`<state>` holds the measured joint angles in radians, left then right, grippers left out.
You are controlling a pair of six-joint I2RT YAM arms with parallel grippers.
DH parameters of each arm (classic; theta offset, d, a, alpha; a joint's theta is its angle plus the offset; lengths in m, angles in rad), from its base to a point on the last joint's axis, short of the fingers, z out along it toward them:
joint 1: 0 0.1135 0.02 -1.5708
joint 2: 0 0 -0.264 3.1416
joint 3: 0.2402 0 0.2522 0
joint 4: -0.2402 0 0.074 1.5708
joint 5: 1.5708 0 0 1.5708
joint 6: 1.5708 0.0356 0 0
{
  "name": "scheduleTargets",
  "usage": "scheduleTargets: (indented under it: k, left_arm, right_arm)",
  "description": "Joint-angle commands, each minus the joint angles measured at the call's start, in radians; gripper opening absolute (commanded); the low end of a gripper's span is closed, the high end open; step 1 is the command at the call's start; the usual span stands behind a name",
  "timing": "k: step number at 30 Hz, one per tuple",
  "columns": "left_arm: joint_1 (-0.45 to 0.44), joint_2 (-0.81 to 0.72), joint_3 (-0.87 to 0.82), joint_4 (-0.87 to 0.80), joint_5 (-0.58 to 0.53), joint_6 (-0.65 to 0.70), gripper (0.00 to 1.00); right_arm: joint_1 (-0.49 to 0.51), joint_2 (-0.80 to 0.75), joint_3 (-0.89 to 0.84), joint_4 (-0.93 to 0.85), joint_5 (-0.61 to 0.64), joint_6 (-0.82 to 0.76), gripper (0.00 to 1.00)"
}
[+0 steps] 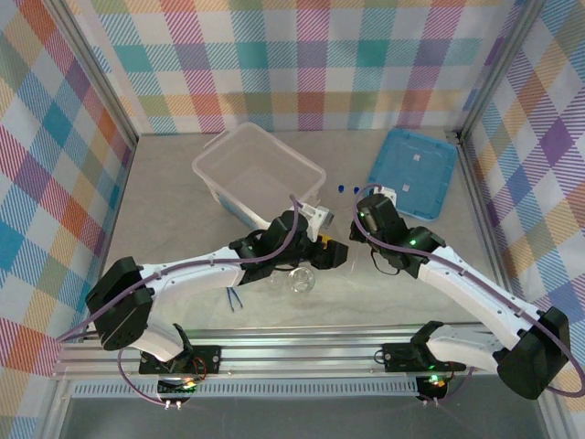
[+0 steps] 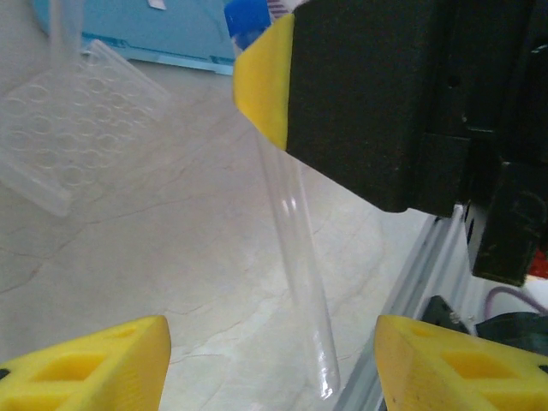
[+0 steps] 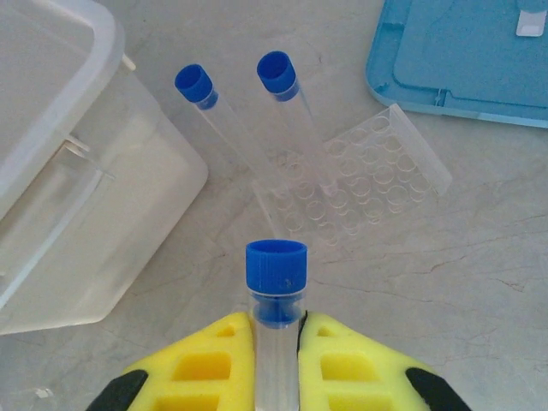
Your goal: Organize the chemistry lab equipment
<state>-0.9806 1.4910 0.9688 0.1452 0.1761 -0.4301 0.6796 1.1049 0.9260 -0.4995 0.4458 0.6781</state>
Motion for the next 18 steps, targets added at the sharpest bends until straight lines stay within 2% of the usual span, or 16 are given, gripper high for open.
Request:
scheduleTargets:
  k: [1, 11, 18]
  left_arm:
    - [-0.009, 0.019, -0.02, 0.12, 0.069, -0.072, 0.64]
    - [-0.009, 0.065, -0.03, 0.24, 0.134, -0.154, 0.61]
    - [-0.009, 0.083, -0.03, 0.254, 0.132, -0.165, 0.6]
  right_arm:
    - [-0.006, -0.031, 0.02, 0.033, 0.023, 0.043, 0.15]
    - [-0.006, -0.036, 0.024, 0.075, 0.016, 0.089, 0.15]
    - [-0.006, -0.068, -0.002, 0.104, 0.005, 0.124, 0.16]
